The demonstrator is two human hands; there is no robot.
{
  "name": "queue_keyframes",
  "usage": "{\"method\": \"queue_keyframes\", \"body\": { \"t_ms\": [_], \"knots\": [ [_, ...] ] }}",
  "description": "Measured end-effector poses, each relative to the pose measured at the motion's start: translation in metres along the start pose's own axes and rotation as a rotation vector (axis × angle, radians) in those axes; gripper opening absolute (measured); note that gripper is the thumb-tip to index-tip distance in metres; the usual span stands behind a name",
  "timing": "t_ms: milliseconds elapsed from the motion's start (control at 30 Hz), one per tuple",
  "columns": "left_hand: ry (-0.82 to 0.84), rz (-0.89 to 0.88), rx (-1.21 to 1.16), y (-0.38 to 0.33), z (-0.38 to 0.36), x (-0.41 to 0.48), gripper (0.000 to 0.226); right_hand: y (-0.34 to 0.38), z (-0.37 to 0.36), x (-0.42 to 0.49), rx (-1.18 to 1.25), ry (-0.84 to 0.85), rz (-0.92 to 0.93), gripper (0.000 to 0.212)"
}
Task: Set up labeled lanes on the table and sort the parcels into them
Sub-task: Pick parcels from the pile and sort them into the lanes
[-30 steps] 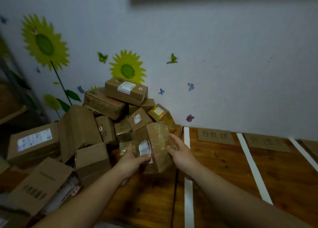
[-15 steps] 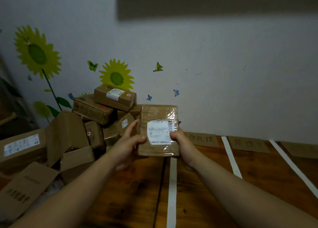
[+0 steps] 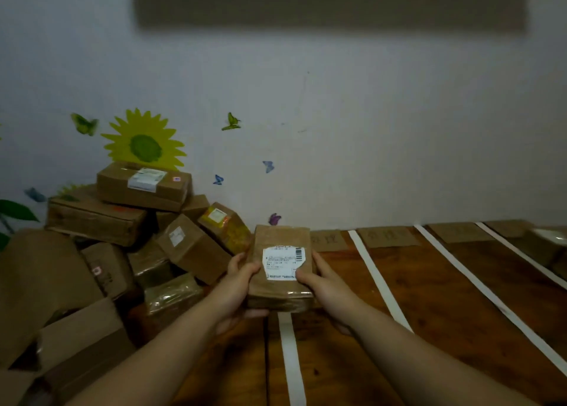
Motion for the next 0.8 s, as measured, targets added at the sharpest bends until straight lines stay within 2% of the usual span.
{"method": "queue_keyframes", "body": {
  "t_ms": [133, 267, 367, 533, 633, 700, 800],
  "knots": [
    [0.041, 0.026, 0.171, 0.017, -0.029, 0.022, 0.047, -0.019, 0.025, -0.011, -0.033, -0.119, -0.052, 0.046],
    [0.079, 0.009, 0.396, 0.022, -0.051, 0.042, 0.064, -0.036, 0.047, -0.015, -0.121, -0.225, -0.066, 0.048],
    [0.104, 0.042, 0.445, 0.034, -0.064, 0.066, 0.065, -0.057, 0.063, -0.007, -0.212, -0.243, -0.11, 0.049],
    [0.038, 0.074, 0.526, 0.055, -0.078, 0.115, 0.08, -0.104, 0.088, 0.03, -0.26, -0.138, -0.184, 0.062],
    [-0.006, 0.061, 0.58, 0.064, -0.083, 0.148, 0.071, -0.135, 0.099, 0.059, -0.265, -0.015, -0.18, 0.055],
    [0.023, 0.045, 0.63, 0.07, -0.087, 0.169, 0.063, -0.154, 0.103, 0.077, -0.292, 0.093, -0.162, 0.053],
    [0.054, 0.059, 0.697, 0.079, -0.091, 0.2, 0.066, -0.181, 0.106, 0.1, -0.345, 0.191, -0.151, 0.071]
  ]
}}
Point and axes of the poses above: each hand's wrist, its own x-axis towards the middle knuckle, its own z-axis out of the back of the hand, y = z × x, the point moved 5 cm from there along x, towards the middle knuckle, and after that the axes turned 12 degrees about z, right-handed, at the moved point
